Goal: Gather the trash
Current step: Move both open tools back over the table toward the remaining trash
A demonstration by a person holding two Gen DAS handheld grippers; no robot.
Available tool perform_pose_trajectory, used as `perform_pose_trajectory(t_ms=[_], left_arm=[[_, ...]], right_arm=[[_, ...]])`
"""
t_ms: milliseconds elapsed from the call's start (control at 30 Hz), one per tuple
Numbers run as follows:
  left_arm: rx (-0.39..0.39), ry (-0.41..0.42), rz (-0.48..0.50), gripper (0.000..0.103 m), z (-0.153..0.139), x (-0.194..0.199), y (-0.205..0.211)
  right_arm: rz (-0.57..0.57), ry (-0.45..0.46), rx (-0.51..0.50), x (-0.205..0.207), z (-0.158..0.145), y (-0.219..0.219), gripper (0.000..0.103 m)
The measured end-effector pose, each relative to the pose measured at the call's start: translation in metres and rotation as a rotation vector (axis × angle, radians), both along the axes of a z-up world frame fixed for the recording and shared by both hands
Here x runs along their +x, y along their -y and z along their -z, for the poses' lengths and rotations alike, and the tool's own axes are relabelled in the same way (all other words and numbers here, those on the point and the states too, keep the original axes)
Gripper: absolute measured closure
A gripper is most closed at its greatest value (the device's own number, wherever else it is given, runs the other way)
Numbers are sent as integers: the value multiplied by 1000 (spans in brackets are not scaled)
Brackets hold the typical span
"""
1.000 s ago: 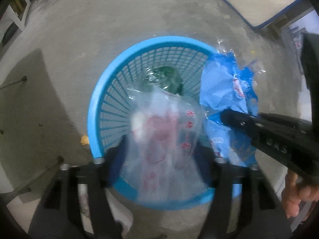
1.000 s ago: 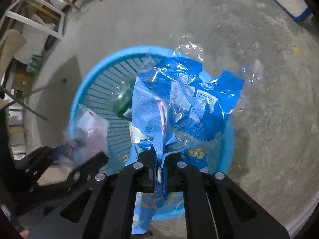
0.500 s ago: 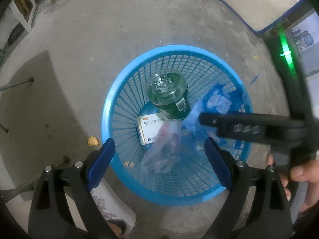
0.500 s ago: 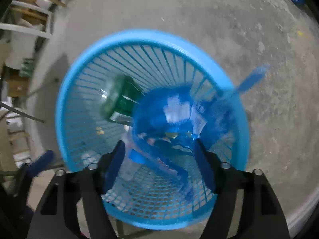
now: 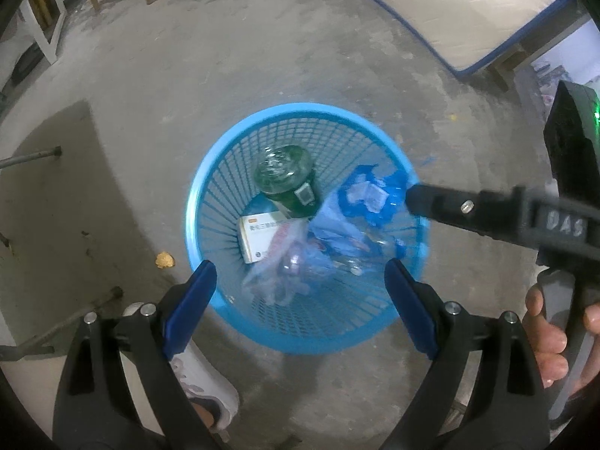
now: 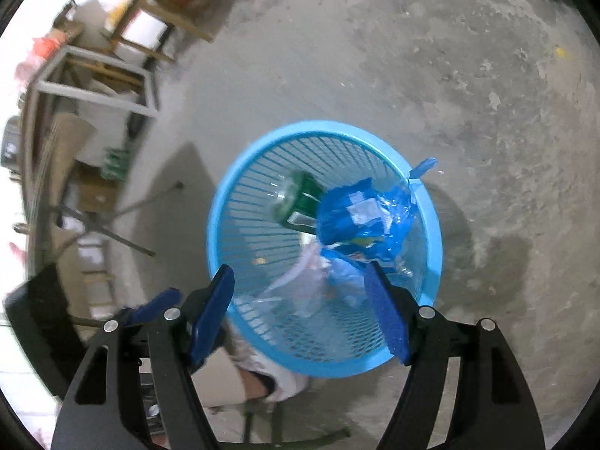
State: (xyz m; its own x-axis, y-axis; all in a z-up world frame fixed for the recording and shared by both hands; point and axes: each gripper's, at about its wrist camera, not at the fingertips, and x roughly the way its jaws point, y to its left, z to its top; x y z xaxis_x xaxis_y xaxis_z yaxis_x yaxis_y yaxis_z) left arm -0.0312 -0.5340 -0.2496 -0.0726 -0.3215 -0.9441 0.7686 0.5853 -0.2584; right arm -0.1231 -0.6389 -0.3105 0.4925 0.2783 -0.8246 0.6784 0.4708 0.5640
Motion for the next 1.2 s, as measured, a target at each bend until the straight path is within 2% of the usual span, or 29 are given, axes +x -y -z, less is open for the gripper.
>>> perform_pose_trajectory(t_ms=[133,333,433,533,700,800,867,967,1033,1200], left_arm=[[-44,-9,27,16,-22,-11,-10],[-115,-19,123,16,-63,-43,-31],[-165,-18,201,16,-93,-65,-46],[-240,14,282,16,-136,-85,-74],[-355,67,330,16,-189,-95,-133],[-397,89,273,16,-208,-85,-177],[-416,134,215,16,-219,-73,-205],[-427,200,90,16,-233,-47,-246],[-432,232,-11,16,-239,-28,-274],[-461,236,-235,16,-244,12,-332]], right_arm=[[60,111,26,-25,-27,0,33],[83,212,-18,-52,-80,-13,33],[79,264,-64,-66,-112,-23,33],[75,317,-127,-82,-149,-36,33],[45,367,-255,-103,-206,-63,33],[33,385,-328,-111,-235,-83,33],[29,405,-347,-113,-249,-93,33],[10,440,-369,-113,-269,-109,33],[-16,444,-391,-104,-280,-124,33],[-139,471,-407,-61,-298,-174,33]])
